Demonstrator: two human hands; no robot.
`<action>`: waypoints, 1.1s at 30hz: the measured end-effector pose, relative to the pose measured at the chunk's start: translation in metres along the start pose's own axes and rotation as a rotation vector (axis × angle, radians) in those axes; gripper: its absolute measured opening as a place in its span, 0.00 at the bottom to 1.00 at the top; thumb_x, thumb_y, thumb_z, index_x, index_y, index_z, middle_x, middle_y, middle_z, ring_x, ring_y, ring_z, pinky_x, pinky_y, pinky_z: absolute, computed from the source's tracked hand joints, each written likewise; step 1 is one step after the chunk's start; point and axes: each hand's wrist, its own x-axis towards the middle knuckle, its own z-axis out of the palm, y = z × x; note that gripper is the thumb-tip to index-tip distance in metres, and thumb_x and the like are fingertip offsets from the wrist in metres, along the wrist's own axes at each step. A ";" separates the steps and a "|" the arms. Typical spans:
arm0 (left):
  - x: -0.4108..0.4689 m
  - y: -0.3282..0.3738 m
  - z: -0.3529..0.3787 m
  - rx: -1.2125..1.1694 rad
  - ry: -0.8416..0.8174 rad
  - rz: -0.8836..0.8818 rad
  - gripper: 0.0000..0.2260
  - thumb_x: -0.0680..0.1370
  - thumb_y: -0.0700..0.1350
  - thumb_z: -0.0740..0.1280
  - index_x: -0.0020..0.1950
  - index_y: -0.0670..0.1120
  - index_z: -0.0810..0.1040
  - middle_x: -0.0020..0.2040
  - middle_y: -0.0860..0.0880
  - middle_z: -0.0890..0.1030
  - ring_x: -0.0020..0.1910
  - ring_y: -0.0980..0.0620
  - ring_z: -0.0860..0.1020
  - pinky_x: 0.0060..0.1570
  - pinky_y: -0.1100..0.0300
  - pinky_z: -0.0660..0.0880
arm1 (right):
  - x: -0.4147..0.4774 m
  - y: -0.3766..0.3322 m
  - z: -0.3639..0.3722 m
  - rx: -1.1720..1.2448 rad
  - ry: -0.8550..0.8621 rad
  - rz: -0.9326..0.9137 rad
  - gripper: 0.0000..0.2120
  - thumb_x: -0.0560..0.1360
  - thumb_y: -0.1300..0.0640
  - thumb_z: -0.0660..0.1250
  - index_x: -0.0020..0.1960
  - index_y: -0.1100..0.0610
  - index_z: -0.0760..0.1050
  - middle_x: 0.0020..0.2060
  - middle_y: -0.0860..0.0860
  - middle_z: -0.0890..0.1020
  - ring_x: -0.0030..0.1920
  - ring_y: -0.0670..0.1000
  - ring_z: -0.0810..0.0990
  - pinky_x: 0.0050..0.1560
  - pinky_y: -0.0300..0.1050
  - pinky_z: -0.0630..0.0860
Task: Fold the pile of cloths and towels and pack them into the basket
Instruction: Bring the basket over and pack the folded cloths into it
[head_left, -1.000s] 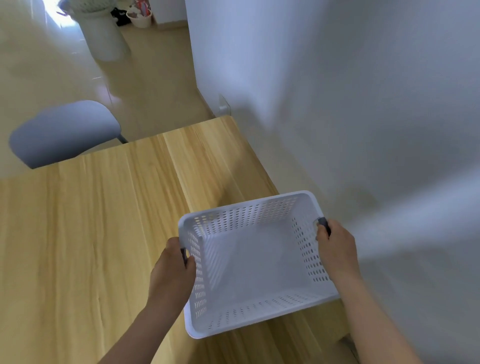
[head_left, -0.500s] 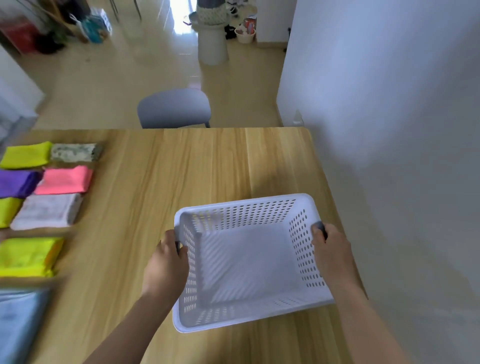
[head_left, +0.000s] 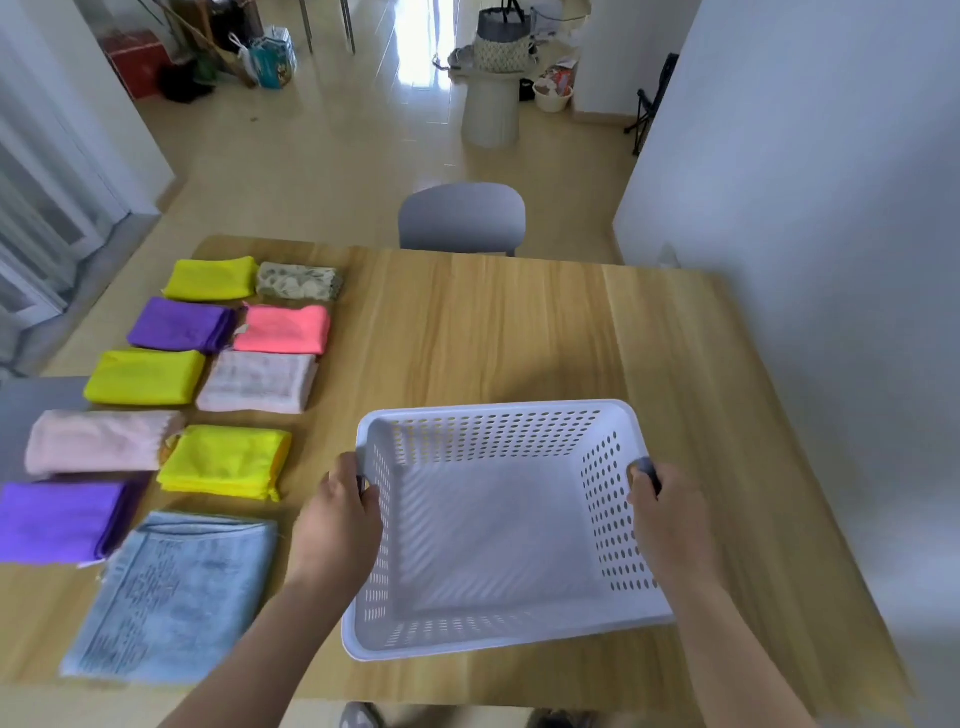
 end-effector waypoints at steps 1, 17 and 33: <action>0.004 -0.011 -0.007 0.012 0.004 0.008 0.04 0.78 0.39 0.60 0.52 0.40 0.69 0.42 0.42 0.75 0.41 0.37 0.74 0.34 0.54 0.64 | -0.009 -0.007 0.009 -0.007 0.005 0.007 0.16 0.81 0.52 0.55 0.42 0.59 0.73 0.28 0.53 0.74 0.26 0.49 0.68 0.26 0.41 0.63; 0.082 -0.075 -0.048 0.007 -0.006 -0.025 0.03 0.78 0.38 0.60 0.51 0.41 0.70 0.39 0.45 0.74 0.37 0.42 0.70 0.35 0.55 0.63 | -0.016 -0.075 0.089 0.031 -0.026 0.058 0.13 0.81 0.55 0.55 0.40 0.56 0.71 0.30 0.52 0.74 0.28 0.49 0.69 0.27 0.41 0.65; 0.165 -0.085 -0.026 0.020 -0.086 0.022 0.03 0.77 0.37 0.61 0.47 0.42 0.67 0.43 0.40 0.77 0.42 0.35 0.75 0.35 0.55 0.62 | 0.042 -0.098 0.129 0.000 0.007 0.125 0.13 0.80 0.53 0.56 0.42 0.58 0.73 0.35 0.57 0.78 0.30 0.50 0.71 0.29 0.44 0.67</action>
